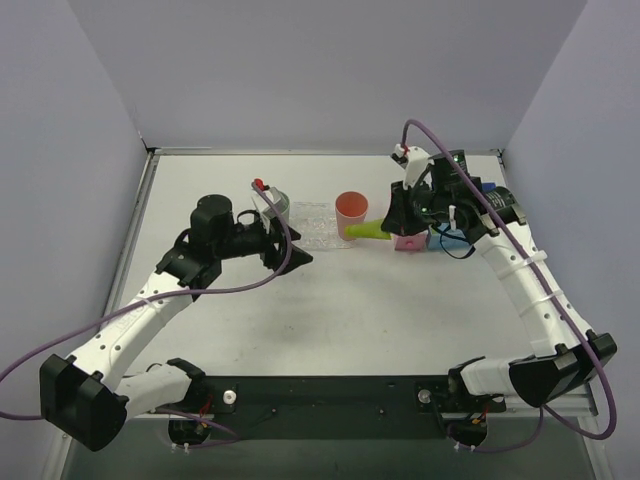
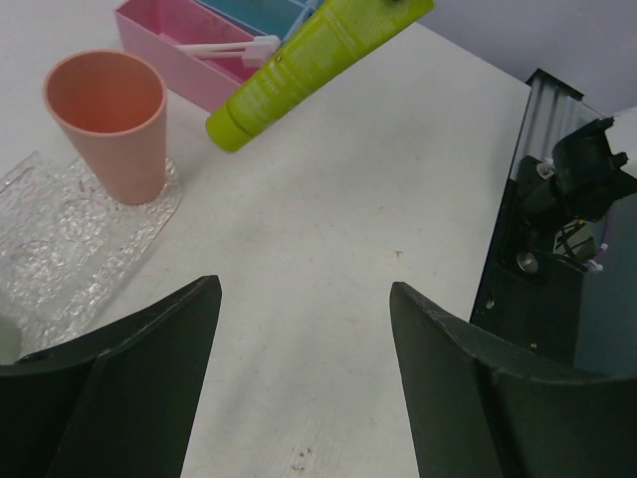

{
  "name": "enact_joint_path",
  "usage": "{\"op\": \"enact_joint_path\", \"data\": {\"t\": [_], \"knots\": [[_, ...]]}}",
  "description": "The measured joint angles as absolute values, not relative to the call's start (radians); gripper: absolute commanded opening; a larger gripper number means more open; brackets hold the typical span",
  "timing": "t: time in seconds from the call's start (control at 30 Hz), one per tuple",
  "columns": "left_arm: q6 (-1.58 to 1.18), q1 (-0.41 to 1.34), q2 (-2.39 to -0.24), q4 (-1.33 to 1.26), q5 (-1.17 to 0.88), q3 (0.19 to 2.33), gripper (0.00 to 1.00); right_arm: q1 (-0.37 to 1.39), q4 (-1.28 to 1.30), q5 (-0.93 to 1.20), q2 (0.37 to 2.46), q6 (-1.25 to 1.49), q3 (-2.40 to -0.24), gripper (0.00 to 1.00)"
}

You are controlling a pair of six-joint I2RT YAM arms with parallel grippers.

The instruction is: Prepare toiletry sets of a toothbrush and toothpaste on the tray

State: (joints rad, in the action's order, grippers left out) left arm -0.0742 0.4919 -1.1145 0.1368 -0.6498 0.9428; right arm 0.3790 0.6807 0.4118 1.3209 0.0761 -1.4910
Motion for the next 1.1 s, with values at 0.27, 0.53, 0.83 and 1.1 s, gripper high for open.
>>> {"op": "enact_joint_path", "data": {"t": [0.27, 0.53, 0.83, 1.1], "knots": [[-0.086, 0.499, -1.121, 0.104, -0.803, 0.943, 0.83, 0.501, 0.760, 0.595, 1.369, 0.019, -1.528, 0.00], [-0.084, 0.540, -1.221, 0.130, -0.905, 0.950, 0.83, 0.622, 0.783, 0.754, 1.460, -0.013, -1.596, 0.00], [-0.081, 0.568, -1.263, 0.160, -1.040, 0.971, 0.59, 0.659, 0.790, 0.821, 1.498, -0.038, -1.629, 0.00], [-0.071, 0.575, -1.299, 0.187, -1.100, 0.985, 0.31, 0.659, 0.793, 0.821, 1.498, -0.057, -1.630, 0.00]]}}
